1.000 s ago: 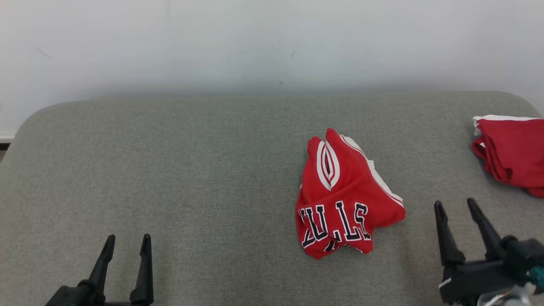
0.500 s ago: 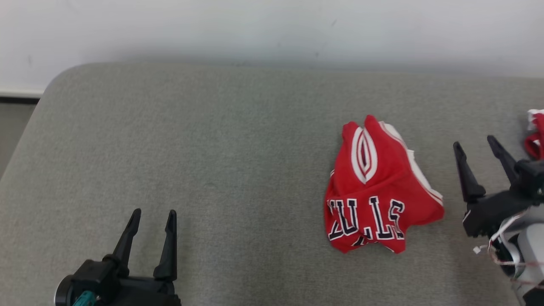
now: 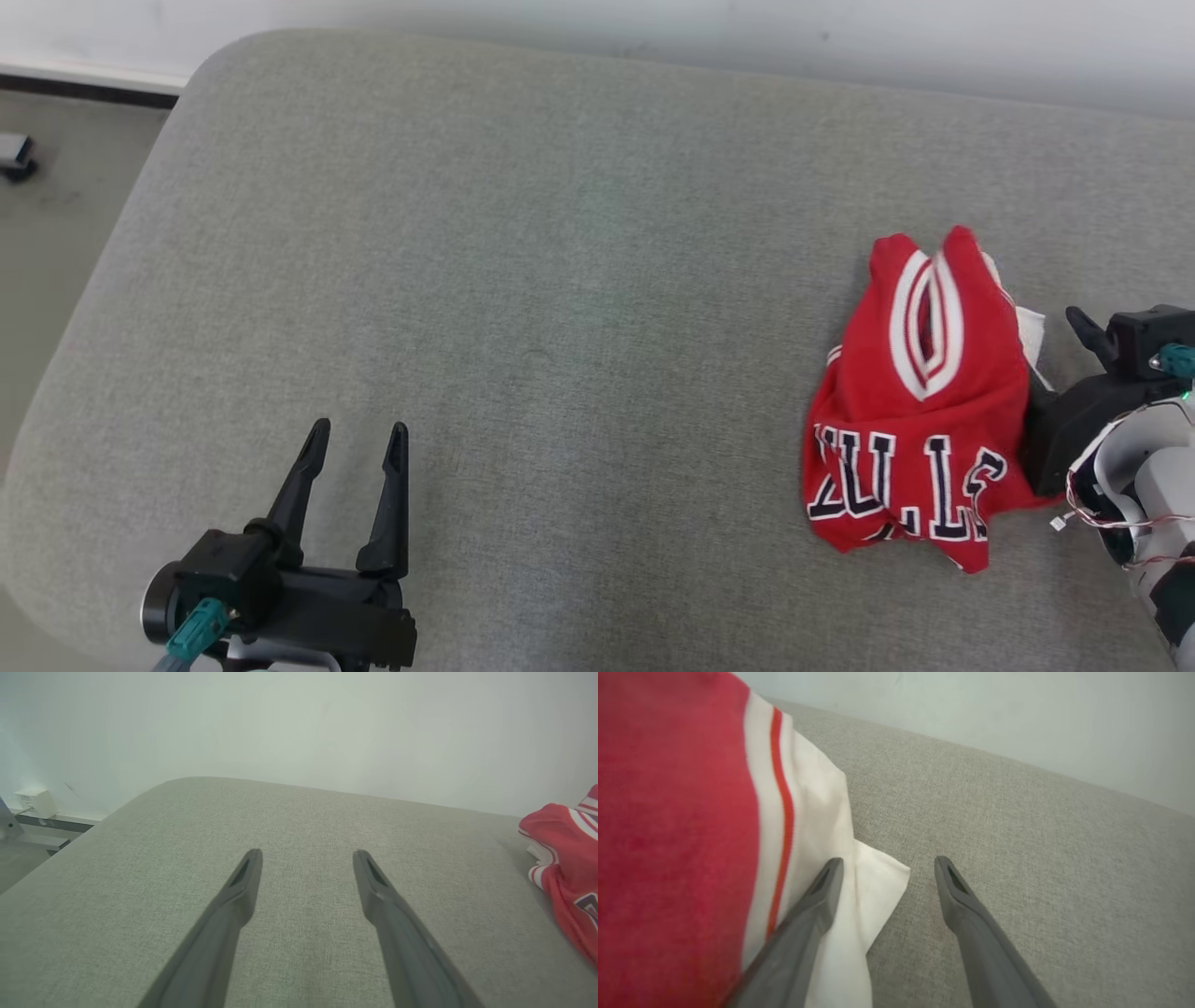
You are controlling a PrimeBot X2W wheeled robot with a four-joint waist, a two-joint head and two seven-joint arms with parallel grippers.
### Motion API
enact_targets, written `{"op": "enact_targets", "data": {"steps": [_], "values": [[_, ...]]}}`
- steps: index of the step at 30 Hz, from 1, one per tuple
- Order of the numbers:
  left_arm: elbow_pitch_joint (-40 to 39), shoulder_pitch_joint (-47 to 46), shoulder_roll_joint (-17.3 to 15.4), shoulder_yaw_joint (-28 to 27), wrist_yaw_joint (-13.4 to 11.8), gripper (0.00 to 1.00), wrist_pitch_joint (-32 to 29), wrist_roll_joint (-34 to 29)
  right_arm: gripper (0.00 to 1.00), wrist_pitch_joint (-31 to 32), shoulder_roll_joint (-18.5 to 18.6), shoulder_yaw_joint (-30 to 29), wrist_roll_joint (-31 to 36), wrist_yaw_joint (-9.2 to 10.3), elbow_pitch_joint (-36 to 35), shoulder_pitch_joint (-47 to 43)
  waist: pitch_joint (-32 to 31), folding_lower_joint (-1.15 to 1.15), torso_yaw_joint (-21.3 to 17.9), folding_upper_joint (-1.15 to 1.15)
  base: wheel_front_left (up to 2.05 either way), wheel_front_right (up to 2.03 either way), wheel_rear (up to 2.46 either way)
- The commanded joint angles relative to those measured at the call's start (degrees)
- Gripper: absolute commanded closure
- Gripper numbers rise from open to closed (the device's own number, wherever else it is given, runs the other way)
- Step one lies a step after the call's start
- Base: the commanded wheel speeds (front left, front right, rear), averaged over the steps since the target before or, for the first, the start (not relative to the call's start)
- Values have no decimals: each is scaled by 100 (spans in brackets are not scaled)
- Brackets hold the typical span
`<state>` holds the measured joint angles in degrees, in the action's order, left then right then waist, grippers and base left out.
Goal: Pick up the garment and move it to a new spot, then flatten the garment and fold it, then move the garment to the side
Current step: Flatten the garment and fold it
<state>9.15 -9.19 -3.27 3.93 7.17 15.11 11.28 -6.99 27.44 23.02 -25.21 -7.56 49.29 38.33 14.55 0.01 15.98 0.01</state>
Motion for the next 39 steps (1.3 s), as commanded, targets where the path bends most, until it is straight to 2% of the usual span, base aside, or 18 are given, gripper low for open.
{"op": "enact_targets", "data": {"steps": [1,8,9,11,20,32,39], "values": [[15,-68,19,-10,27,0,3,54,0,33,14,69,-72,16,69,58,116,-1,119,-1,0,0,0],[47,-147,27,10,23,0,3,-2,0,348,-119,599,-451,16,730,262,152,-1,174,-1,0,0,0],[48,-155,27,13,24,0,3,-5,29,353,-155,661,-542,16,774,271,147,-1,175,-1,0,0,0],[47,-146,28,-1,19,0,3,-14,100,318,-221,757,-705,15,821,287,117,-1,148,-1,0,0,0],[96,99,10,-240,22,0,3,-83,100,-381,168,975,-1151,16,955,365,-329,-1,-209,-1,0,0,0],[16,350,7,-277,20,0,3,-168,100,-751,1322,872,-1406,16,822,908,-762,-1,-634,-1,0,0,0],[-12,476,14,-345,20,0,3,-154,100,-804,1707,680,-1316,16,641,1298,-961,-1,-673,-1,0,0,0]]}}
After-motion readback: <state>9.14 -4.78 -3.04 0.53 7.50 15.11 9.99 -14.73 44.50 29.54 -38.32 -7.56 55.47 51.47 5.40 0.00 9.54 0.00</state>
